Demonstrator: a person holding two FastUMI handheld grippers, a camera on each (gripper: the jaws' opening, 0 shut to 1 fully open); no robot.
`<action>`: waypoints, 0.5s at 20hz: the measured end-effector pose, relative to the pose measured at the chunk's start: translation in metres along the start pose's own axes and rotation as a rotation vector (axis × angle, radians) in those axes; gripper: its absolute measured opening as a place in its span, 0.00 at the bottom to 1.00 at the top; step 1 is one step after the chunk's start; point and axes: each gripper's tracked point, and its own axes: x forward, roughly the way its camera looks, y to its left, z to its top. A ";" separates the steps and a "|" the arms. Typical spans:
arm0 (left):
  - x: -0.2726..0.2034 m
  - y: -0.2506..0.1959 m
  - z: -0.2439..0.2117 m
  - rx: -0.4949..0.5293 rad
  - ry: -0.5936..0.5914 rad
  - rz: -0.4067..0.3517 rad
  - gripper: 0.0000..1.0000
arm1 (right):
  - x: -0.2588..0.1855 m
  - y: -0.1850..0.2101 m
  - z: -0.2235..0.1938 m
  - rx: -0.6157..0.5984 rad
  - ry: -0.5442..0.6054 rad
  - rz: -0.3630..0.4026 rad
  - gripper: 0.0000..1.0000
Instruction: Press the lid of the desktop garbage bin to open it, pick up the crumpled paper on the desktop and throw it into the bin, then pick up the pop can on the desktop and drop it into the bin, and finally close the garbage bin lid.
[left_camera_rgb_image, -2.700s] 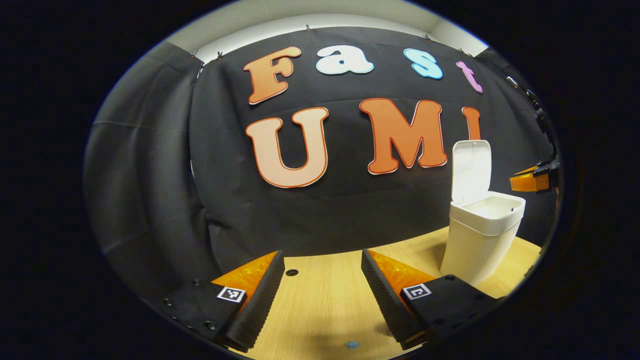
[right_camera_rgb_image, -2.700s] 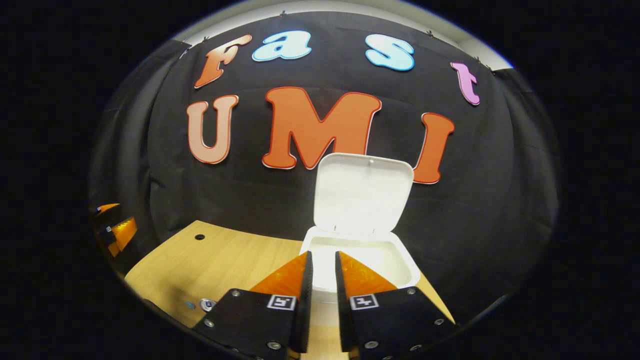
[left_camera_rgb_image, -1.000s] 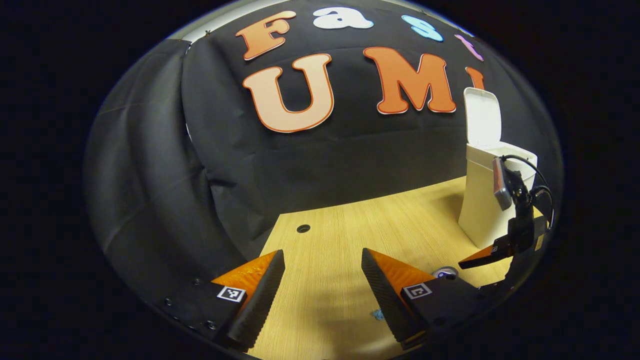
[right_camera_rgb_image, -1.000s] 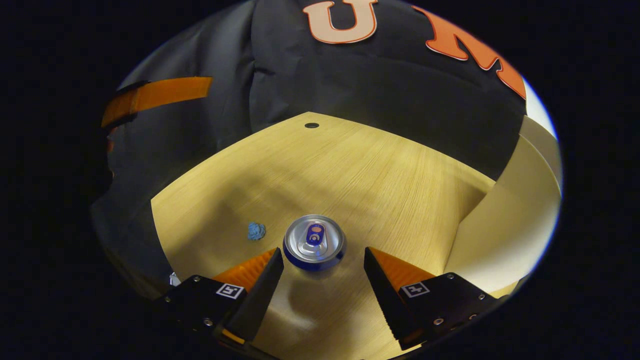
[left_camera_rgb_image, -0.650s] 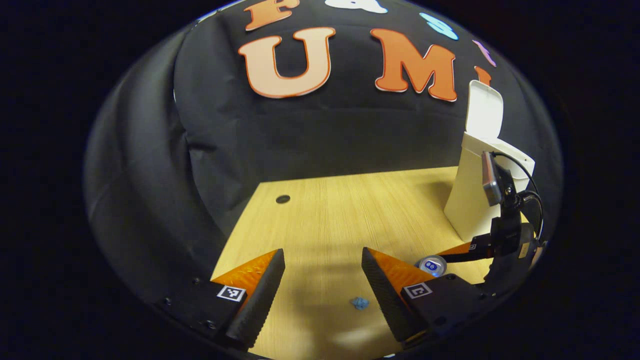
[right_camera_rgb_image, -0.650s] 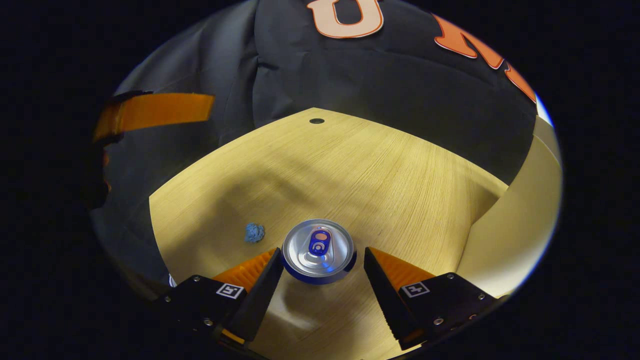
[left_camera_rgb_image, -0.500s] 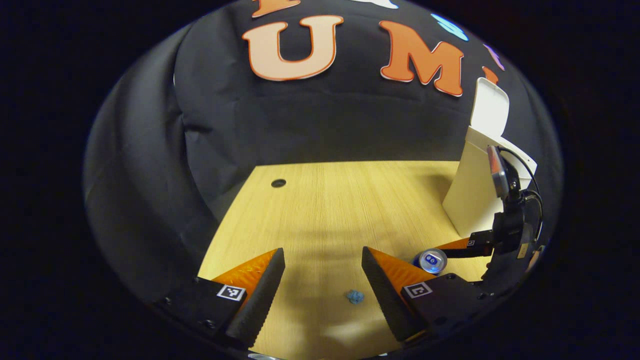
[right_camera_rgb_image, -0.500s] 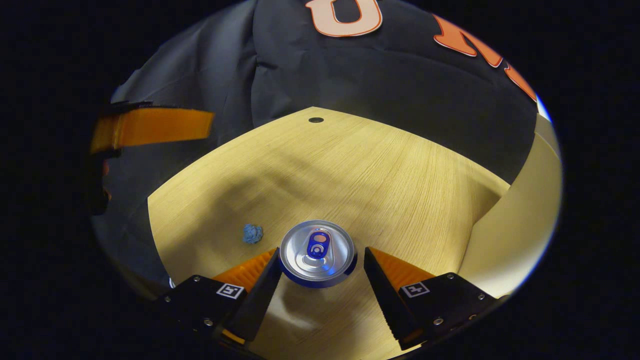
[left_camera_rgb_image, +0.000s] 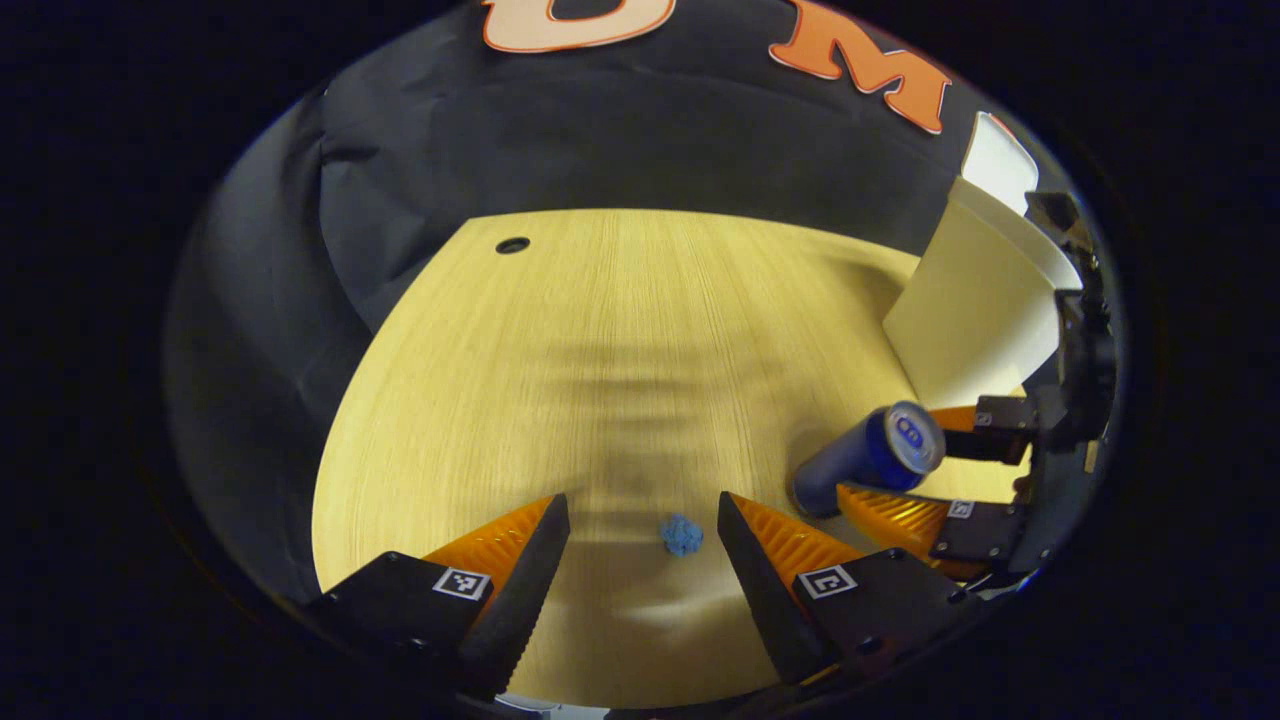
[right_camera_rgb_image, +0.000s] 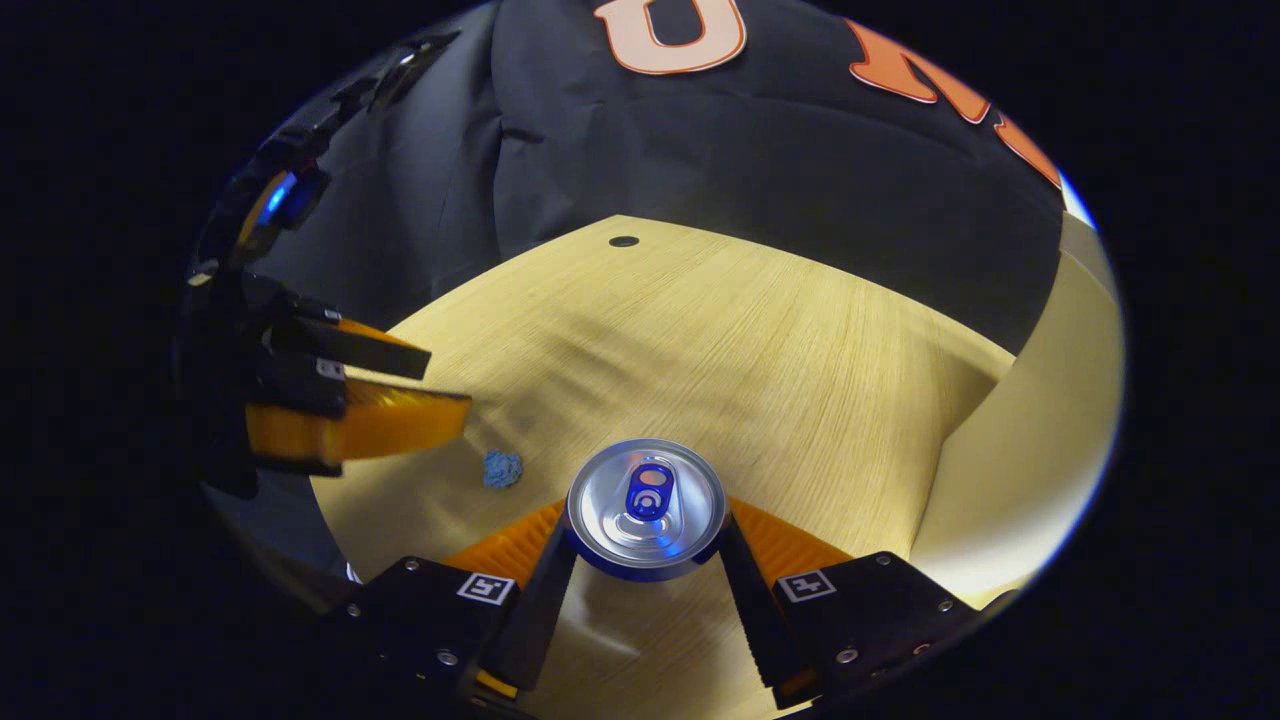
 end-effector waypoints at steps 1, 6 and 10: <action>0.009 -0.002 -0.009 -0.006 0.031 -0.008 0.96 | 0.000 -0.001 0.000 0.005 0.000 -0.006 0.80; 0.032 0.003 -0.010 -0.039 0.119 -0.007 0.99 | -0.004 -0.003 0.003 0.037 -0.005 -0.056 0.80; 0.045 -0.002 0.022 -0.111 0.175 -0.023 0.94 | -0.010 -0.007 0.011 0.078 -0.011 -0.109 0.80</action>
